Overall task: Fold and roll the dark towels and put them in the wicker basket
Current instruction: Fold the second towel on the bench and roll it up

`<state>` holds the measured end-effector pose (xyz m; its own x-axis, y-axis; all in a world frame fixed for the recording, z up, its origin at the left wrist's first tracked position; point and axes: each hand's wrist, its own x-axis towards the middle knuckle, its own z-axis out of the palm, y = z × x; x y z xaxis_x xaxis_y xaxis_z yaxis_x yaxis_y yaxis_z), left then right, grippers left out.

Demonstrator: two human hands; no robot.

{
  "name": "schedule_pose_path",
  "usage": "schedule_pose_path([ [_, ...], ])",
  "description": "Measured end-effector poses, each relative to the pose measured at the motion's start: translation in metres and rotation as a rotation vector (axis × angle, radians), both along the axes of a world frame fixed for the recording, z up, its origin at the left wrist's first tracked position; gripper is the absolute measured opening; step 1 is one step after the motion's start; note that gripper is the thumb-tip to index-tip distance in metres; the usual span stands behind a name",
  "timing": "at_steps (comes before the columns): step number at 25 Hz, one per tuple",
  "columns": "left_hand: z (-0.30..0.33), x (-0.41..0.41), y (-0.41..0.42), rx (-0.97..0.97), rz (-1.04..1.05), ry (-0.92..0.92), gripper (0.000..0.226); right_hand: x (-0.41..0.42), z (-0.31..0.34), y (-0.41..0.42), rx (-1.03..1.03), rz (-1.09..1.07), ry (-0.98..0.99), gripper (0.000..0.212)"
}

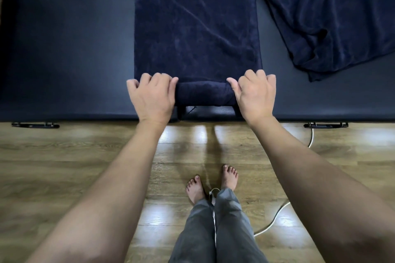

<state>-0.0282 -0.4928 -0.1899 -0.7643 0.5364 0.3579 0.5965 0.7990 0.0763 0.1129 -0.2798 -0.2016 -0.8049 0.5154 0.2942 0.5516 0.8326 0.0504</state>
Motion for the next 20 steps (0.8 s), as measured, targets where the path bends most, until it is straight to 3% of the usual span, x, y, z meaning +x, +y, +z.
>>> schedule_pose_path([
  [2,-0.007,0.027,0.006,0.055,-0.036,-0.089,0.043,0.000,0.004,-0.005,-0.009,-0.014,0.053,0.058],
  [5,-0.025,0.051,0.004,-0.036,-0.099,-0.192,0.056,0.009,0.001,-0.025,-0.064,0.030,0.091,0.043],
  [10,-0.028,0.038,0.003,-0.107,-0.149,-0.153,0.059,0.021,-0.011,-0.049,-0.147,0.196,0.125,0.046],
  [14,-0.025,0.027,0.015,-0.081,-0.100,-0.136,0.062,0.015,-0.018,-0.046,-0.100,0.173,0.078,0.057],
  [20,-0.020,0.005,0.028,-0.102,-0.066,-0.089,0.059,0.002,-0.020,-0.029,-0.006,0.197,0.118,0.054],
])
